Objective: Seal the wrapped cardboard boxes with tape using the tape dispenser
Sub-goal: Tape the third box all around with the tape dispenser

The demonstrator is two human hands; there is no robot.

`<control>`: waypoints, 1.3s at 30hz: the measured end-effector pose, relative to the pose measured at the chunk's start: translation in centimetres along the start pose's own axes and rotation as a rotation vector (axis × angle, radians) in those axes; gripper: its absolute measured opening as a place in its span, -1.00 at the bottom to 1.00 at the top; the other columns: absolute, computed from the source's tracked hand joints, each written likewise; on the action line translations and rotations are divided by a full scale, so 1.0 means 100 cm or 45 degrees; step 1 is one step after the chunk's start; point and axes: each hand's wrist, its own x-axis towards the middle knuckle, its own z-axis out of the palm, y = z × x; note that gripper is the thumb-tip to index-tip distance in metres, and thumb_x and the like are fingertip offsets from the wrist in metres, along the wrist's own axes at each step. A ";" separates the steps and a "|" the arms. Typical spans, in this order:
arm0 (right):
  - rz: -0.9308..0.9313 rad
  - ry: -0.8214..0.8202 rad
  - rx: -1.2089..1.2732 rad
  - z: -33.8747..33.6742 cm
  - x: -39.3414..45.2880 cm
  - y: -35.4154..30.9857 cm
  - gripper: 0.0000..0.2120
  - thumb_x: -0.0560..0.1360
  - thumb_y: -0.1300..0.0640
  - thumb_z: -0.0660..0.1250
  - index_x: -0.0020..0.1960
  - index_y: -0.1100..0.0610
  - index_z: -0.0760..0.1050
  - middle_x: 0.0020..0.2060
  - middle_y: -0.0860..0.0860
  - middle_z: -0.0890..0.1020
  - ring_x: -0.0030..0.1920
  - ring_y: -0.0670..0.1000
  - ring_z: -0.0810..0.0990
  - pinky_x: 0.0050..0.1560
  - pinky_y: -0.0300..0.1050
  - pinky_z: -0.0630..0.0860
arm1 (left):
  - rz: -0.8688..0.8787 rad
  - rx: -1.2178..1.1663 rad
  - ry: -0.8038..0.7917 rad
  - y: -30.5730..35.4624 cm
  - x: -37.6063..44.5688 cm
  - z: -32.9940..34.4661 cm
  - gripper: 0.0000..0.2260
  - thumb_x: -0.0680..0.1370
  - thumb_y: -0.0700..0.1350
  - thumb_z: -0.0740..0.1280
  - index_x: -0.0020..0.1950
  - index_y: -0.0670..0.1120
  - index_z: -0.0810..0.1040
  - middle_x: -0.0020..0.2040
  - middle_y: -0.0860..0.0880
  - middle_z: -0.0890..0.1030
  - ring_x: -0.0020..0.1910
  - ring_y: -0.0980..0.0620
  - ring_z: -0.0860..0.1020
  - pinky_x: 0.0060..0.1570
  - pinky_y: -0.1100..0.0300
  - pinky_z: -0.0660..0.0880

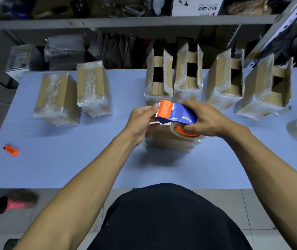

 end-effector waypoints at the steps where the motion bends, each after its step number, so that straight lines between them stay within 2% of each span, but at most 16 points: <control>1: -0.002 -0.010 0.006 -0.001 0.001 0.000 -0.50 0.30 -0.17 0.36 0.18 -0.02 0.41 -0.06 -0.09 0.55 -0.12 -0.01 0.50 -0.16 -0.08 0.47 | -0.023 -0.038 0.005 0.000 0.001 -0.001 -0.78 0.64 0.01 0.33 0.00 -0.13 0.64 -0.18 -0.05 0.72 -0.19 0.05 0.68 -0.25 0.21 0.60; 4: -0.023 -0.055 -0.027 -0.005 0.005 -0.002 -0.52 0.31 -0.16 0.37 0.18 -0.01 0.43 -0.05 -0.07 0.57 -0.11 0.02 0.53 -0.14 -0.05 0.51 | -0.018 -0.023 0.034 -0.003 0.002 -0.003 -0.79 0.66 -0.06 0.31 0.00 -0.16 0.67 -0.16 -0.09 0.71 -0.15 -0.02 0.69 -0.21 0.16 0.62; 7: -0.068 -0.069 -0.129 -0.003 0.011 -0.009 -0.54 0.32 -0.17 0.34 0.16 -0.03 0.43 -0.06 -0.06 0.58 -0.11 0.05 0.53 -0.15 -0.03 0.52 | 0.179 0.573 0.150 -0.008 0.009 -0.009 -0.79 0.65 -0.07 0.32 -0.06 -0.14 0.69 -0.18 -0.09 0.70 -0.11 -0.08 0.68 -0.14 0.06 0.65; 9: -0.110 -0.060 -0.210 0.000 0.015 -0.014 -0.51 0.34 -0.23 0.30 0.20 -0.04 0.40 -0.05 -0.06 0.57 -0.10 0.05 0.53 -0.15 -0.04 0.51 | 0.202 0.674 0.217 -0.011 0.013 -0.013 -0.79 0.63 -0.07 0.35 -0.09 -0.13 0.70 -0.19 -0.10 0.70 -0.15 -0.09 0.68 -0.16 0.01 0.65; 12: -0.139 -0.093 -0.284 0.001 0.022 -0.022 -0.43 0.37 -0.30 0.26 0.28 -0.05 0.33 -0.01 -0.03 0.55 -0.10 0.07 0.50 -0.15 -0.02 0.51 | 0.106 0.459 0.285 -0.021 0.019 -0.017 -0.79 0.61 -0.06 0.38 -0.14 -0.12 0.69 -0.31 -0.01 0.66 -0.34 0.08 0.60 -0.38 0.27 0.54; 15: -0.112 -0.102 -0.397 -0.007 0.022 -0.015 -0.46 0.39 -0.23 0.35 0.29 -0.05 0.36 -0.06 -0.04 0.50 -0.10 0.10 0.50 -0.16 -0.01 0.50 | 0.065 0.242 0.415 -0.040 0.023 -0.031 -0.74 0.61 -0.14 0.37 -0.29 -0.12 0.64 -0.45 0.04 0.55 -0.49 0.16 0.46 -0.41 0.33 0.46; 19: -0.057 -0.157 -0.534 -0.016 0.009 0.003 -0.45 0.36 -0.23 0.35 0.29 -0.09 0.39 -0.08 -0.05 0.54 -0.15 0.05 0.47 -0.25 -0.08 0.41 | -0.034 0.130 0.472 -0.075 0.027 -0.044 -0.76 0.63 -0.17 0.34 -0.21 -0.17 0.64 -0.42 0.02 0.52 -0.46 0.12 0.42 -0.42 0.34 0.43; 23: -0.051 -0.133 -0.586 -0.010 0.013 0.001 -0.43 0.33 -0.23 0.34 0.31 -0.12 0.39 -0.11 -0.08 0.52 -0.17 0.03 0.44 -0.27 -0.10 0.38 | -0.148 0.010 0.488 -0.095 0.036 -0.019 -0.74 0.65 -0.11 0.31 -0.19 -0.19 0.61 -0.30 -0.10 0.53 -0.28 -0.04 0.45 -0.23 0.08 0.45; 25: -0.036 -0.105 -0.590 -0.008 0.014 0.000 -0.43 0.32 -0.22 0.36 0.30 -0.12 0.40 -0.14 -0.11 0.47 -0.19 0.02 0.41 -0.29 -0.12 0.33 | -0.145 -0.025 0.513 -0.099 0.039 -0.012 -0.73 0.64 -0.12 0.32 -0.24 -0.16 0.60 -0.31 -0.07 0.57 -0.27 -0.05 0.48 -0.25 0.08 0.44; 29: -0.024 -0.071 -0.635 -0.001 0.015 -0.002 -0.45 0.31 -0.20 0.39 0.28 -0.11 0.44 -0.15 -0.10 0.49 -0.22 0.01 0.41 -0.31 -0.15 0.30 | -0.220 -0.107 0.595 -0.092 0.043 -0.009 -0.93 0.59 -0.12 0.41 -0.04 -0.10 0.63 -0.08 -0.12 0.67 -0.16 -0.09 0.61 -0.17 0.06 0.58; 30: -0.028 -0.070 -0.645 0.000 0.016 -0.004 -0.45 0.31 -0.20 0.39 0.27 -0.11 0.45 -0.17 -0.10 0.48 -0.22 0.01 0.41 -0.33 -0.16 0.27 | -0.275 -0.122 0.593 -0.089 0.044 -0.008 -0.91 0.57 -0.09 0.43 -0.03 -0.10 0.61 -0.07 -0.14 0.66 -0.21 -0.06 0.62 -0.27 0.14 0.57; 32: -0.027 -0.067 -0.654 0.000 0.018 -0.006 -0.45 0.30 -0.20 0.40 0.26 -0.12 0.45 -0.19 -0.13 0.43 -0.22 0.01 0.40 -0.36 -0.17 0.22 | -0.455 -0.122 0.514 -0.085 0.044 -0.008 -0.79 0.54 0.03 0.46 -0.10 -0.11 0.59 -0.21 -0.11 0.66 -0.43 0.05 0.56 -0.46 0.29 0.43; 34: -0.019 -0.067 -0.655 0.001 0.017 -0.006 -0.44 0.30 -0.22 0.39 0.27 -0.13 0.44 -0.17 -0.12 0.45 -0.22 0.01 0.41 -0.36 -0.18 0.22 | -0.656 -0.191 0.432 -0.084 0.042 -0.007 -0.69 0.47 0.17 0.49 -0.17 -0.06 0.56 -0.37 -0.02 0.59 -0.40 0.06 0.47 -0.39 0.25 0.36; 35: -0.014 -0.059 -0.647 0.001 0.015 -0.004 -0.44 0.30 -0.23 0.38 0.27 -0.13 0.44 -0.16 -0.11 0.49 -0.21 0.01 0.42 -0.36 -0.18 0.23 | -0.733 -0.212 0.410 -0.084 0.042 -0.007 -0.68 0.45 0.19 0.49 -0.18 -0.04 0.55 -0.35 -0.01 0.56 -0.33 0.04 0.43 -0.30 0.21 0.35; 37: 0.002 -0.045 -0.608 0.000 0.012 -0.004 -0.41 0.29 -0.28 0.32 0.28 -0.12 0.44 -0.15 -0.10 0.51 -0.21 0.01 0.42 -0.35 -0.18 0.24 | -0.803 -0.169 0.400 -0.087 0.044 -0.009 -0.76 0.46 0.09 0.47 -0.18 -0.04 0.53 -0.29 -0.02 0.50 -0.30 0.01 0.37 -0.28 0.17 0.35; 39: 0.008 -0.035 -0.596 -0.001 0.010 -0.003 -0.40 0.28 -0.29 0.30 0.28 -0.13 0.43 -0.16 -0.12 0.48 -0.20 0.02 0.44 -0.35 -0.18 0.26 | -0.710 -0.059 0.516 -0.089 0.044 -0.017 -0.94 0.49 -0.16 0.43 -0.11 -0.11 0.57 -0.25 -0.09 0.53 -0.33 -0.04 0.41 -0.41 0.21 0.42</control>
